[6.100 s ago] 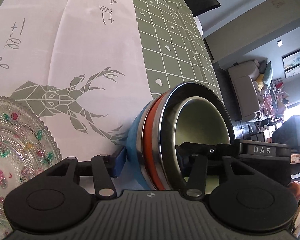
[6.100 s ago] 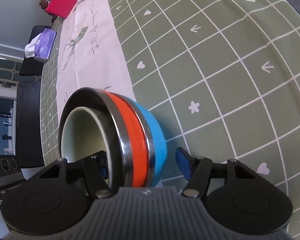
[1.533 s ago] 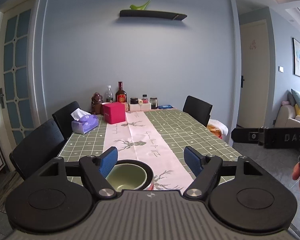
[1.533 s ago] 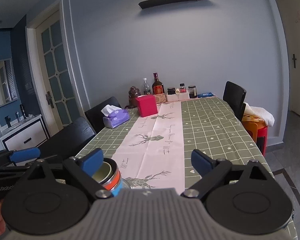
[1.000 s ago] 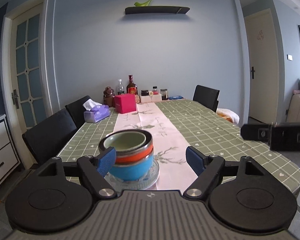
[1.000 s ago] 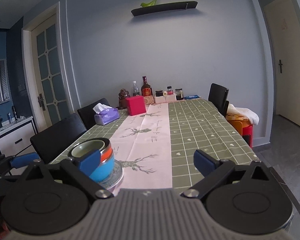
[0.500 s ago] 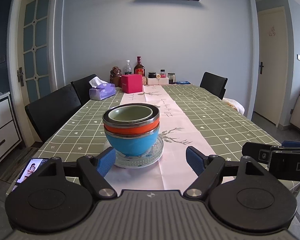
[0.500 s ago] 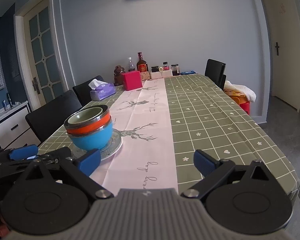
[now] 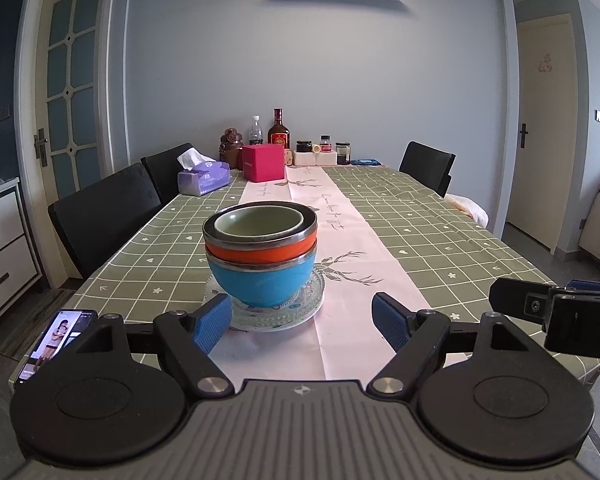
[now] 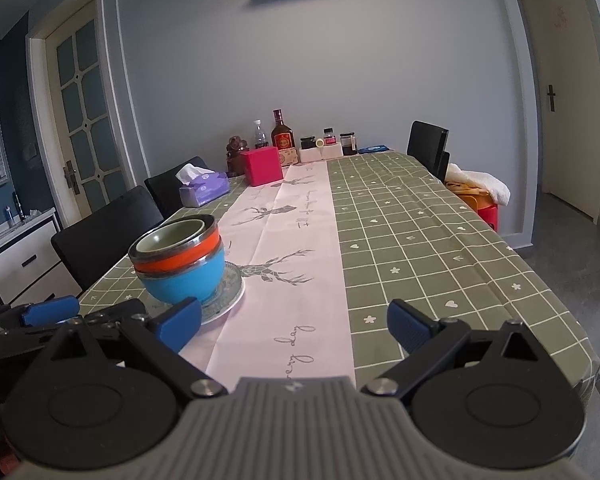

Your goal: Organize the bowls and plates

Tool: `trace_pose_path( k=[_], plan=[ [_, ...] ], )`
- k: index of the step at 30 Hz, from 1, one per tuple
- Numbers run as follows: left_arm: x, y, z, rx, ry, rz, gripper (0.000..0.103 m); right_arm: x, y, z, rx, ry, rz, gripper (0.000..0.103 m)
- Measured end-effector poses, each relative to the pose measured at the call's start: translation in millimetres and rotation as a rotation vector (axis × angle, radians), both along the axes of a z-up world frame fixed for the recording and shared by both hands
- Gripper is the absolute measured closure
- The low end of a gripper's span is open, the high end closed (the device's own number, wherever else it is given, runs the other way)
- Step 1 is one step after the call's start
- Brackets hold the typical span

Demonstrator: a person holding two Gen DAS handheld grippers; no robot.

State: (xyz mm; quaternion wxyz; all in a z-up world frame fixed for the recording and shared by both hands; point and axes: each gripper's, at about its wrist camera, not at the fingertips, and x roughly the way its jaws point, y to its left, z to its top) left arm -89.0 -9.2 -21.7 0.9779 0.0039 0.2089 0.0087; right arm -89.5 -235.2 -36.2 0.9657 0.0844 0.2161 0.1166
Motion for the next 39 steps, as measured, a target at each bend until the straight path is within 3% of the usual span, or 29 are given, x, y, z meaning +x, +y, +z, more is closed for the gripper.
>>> trace_pose_path(
  k=[39],
  plan=[
    [-3.2, 2.5, 2.0, -0.008, -0.018, -0.015, 0.01, -8.1, 1.5, 3.8, -0.003, -0.034, 0.025, 0.006]
  ],
)
